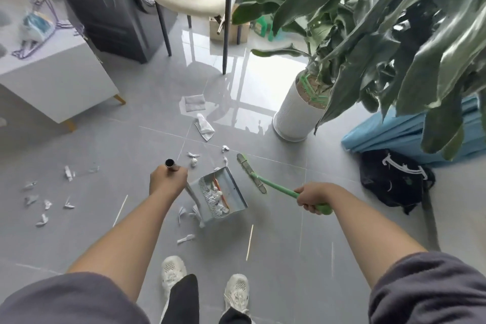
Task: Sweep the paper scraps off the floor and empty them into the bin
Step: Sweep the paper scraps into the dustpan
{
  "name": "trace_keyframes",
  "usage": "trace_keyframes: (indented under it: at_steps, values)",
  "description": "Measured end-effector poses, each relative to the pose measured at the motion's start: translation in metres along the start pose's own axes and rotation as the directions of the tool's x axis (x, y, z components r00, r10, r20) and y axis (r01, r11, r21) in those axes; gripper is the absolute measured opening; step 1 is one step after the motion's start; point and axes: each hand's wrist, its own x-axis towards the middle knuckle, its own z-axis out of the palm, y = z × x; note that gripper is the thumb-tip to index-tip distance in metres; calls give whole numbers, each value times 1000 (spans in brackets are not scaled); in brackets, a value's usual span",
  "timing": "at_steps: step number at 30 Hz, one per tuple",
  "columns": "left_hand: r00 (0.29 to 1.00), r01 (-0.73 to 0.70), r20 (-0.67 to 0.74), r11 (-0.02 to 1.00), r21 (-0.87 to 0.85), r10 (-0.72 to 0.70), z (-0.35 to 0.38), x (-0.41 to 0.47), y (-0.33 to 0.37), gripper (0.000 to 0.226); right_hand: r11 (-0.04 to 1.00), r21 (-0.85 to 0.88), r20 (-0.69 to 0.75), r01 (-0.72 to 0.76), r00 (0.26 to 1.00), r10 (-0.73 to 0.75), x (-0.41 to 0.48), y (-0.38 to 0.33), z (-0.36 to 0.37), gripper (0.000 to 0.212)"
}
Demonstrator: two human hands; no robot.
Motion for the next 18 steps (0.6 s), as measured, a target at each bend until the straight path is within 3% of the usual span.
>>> trace_keyframes:
  at_steps: [5,11,18]
  values:
    - [997,79,16,990,-115,-77,-42,80,-13,27,979,-204,-122,19,992,-44,10,-71,7,37]
    - [999,18,37,995,-101,-14,-117,134,27,25,962,-271,-254,23,962,-95,38,-183,12,28]
    - [998,-57,-1,996,-68,57,-145,193,57,22,952,-300,-347,60,923,-167,105,-272,-7,29]
